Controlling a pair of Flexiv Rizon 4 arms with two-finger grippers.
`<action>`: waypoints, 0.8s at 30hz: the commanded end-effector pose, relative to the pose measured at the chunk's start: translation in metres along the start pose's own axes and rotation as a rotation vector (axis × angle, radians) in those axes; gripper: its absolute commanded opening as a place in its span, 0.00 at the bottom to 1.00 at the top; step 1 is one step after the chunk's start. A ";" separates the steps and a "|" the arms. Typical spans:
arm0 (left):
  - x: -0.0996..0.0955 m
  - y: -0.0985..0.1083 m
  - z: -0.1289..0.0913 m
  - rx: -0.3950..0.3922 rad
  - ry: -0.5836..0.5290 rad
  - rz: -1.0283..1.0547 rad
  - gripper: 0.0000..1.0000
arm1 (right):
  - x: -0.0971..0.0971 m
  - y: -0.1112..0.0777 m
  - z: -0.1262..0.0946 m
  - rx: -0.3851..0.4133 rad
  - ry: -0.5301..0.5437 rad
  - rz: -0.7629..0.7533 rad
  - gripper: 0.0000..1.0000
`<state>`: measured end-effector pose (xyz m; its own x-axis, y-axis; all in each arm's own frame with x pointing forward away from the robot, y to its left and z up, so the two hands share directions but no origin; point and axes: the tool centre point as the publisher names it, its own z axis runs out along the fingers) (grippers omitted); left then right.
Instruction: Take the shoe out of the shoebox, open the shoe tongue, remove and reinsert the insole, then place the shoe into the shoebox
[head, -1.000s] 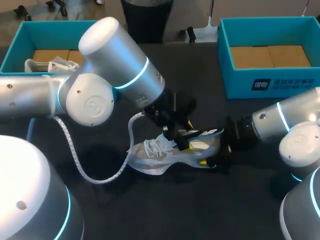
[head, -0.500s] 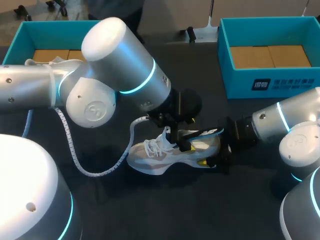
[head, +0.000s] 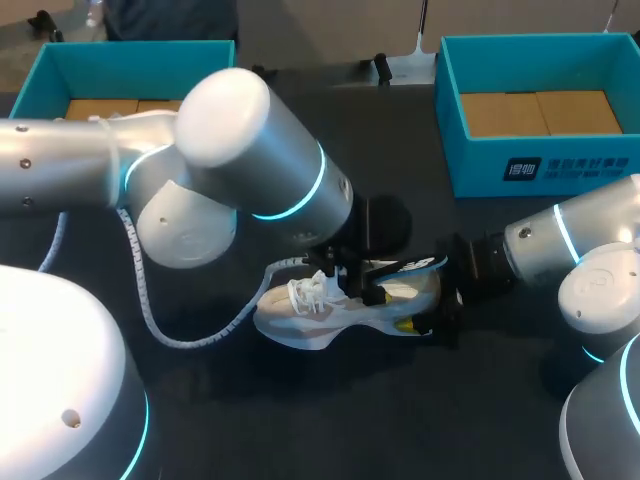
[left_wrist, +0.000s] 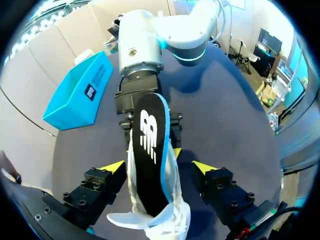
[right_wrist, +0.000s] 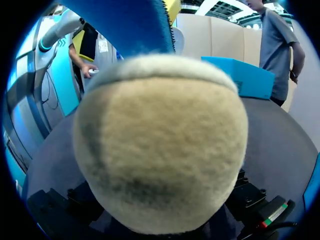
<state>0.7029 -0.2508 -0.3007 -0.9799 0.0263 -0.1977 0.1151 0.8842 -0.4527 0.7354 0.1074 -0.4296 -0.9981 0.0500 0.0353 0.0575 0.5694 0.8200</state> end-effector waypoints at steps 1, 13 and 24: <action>0.004 -0.003 0.001 -0.022 -0.046 0.002 0.81 | -0.001 -0.001 0.003 0.004 -0.001 0.001 0.00; -0.002 -0.003 0.007 -0.015 -0.135 0.001 0.73 | -0.001 -0.001 0.003 0.004 -0.001 0.001 0.00; -0.008 -0.002 0.017 -0.011 -0.153 0.014 0.42 | -0.001 -0.001 0.003 0.004 -0.001 0.001 0.00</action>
<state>0.7123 -0.2587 -0.3083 -0.9424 -0.0306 -0.3330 0.1253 0.8910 -0.4365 0.7354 0.1075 -0.4296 -0.9981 0.0500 0.0353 0.0575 0.5694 0.8201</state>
